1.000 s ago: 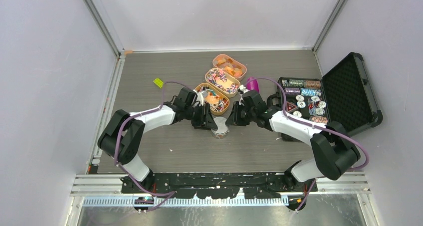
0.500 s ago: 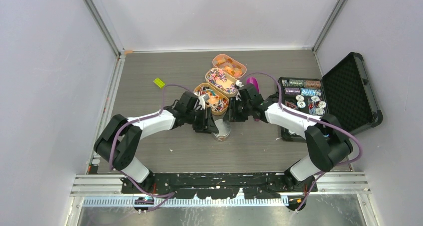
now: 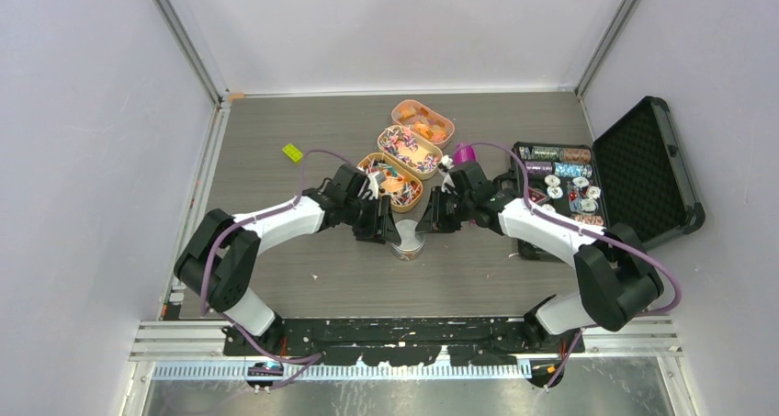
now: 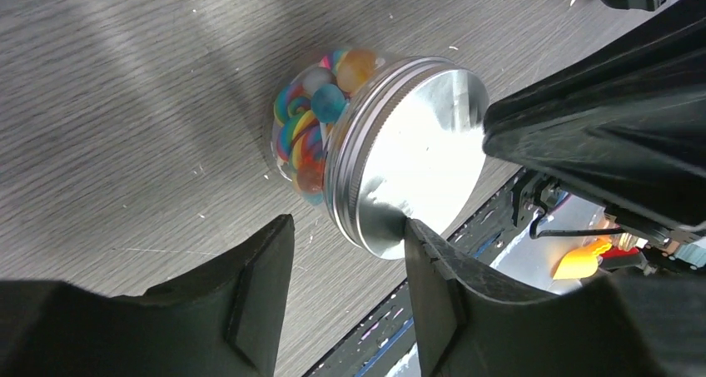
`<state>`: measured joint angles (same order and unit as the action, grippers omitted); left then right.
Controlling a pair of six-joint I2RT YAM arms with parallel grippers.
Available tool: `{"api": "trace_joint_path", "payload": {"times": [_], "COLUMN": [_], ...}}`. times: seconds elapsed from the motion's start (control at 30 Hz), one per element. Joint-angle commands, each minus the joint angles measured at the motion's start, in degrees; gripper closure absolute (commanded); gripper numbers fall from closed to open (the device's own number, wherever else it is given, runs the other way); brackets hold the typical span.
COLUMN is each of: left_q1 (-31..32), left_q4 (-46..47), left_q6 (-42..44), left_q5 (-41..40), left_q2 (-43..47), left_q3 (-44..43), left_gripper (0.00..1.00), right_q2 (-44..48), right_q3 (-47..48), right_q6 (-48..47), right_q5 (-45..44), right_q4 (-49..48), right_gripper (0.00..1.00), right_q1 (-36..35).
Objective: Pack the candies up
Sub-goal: Screw the bottle lid onto the packing bottle, then reset both arms
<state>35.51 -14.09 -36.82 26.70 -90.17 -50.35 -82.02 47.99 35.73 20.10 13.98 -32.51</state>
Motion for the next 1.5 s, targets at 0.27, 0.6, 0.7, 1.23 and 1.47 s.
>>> {"api": "trace_joint_path", "payload": {"times": [0.27, 0.6, 0.7, 1.23, 1.47], "left_q1": [-0.9, -3.5, -3.7, -5.4, -5.3], "left_q4": [6.1, 13.8, 10.1, -23.3, -31.7], "left_q6": [-4.8, -7.1, -4.9, 8.9, 14.3], "left_q5": [-1.4, -1.5, -0.2, -9.7, -18.3], "left_q2": [-3.3, -5.5, -2.4, 18.9, 29.0], "left_q3": [9.0, 19.3, 16.2, -13.3, -22.4], "left_gripper": [0.59, 0.66, 0.65, 0.38, 0.01], "right_q2": [-2.7, -6.6, -5.7, 19.0, 27.7], "right_q3": [-17.0, -26.3, -24.7, 6.0, 18.3], "right_q6": [9.7, 12.3, 11.3, -8.2, -10.3], "right_q5": [2.3, -0.5, 0.1, -17.0, -31.1], "right_q4": [-20.6, -32.1, -30.3, 19.7, 33.3], "right_gripper": [0.83, 0.83, 0.83, 0.26, 0.24], "right_q1": [0.1, 0.4, 0.5, 0.9, 0.8]}}
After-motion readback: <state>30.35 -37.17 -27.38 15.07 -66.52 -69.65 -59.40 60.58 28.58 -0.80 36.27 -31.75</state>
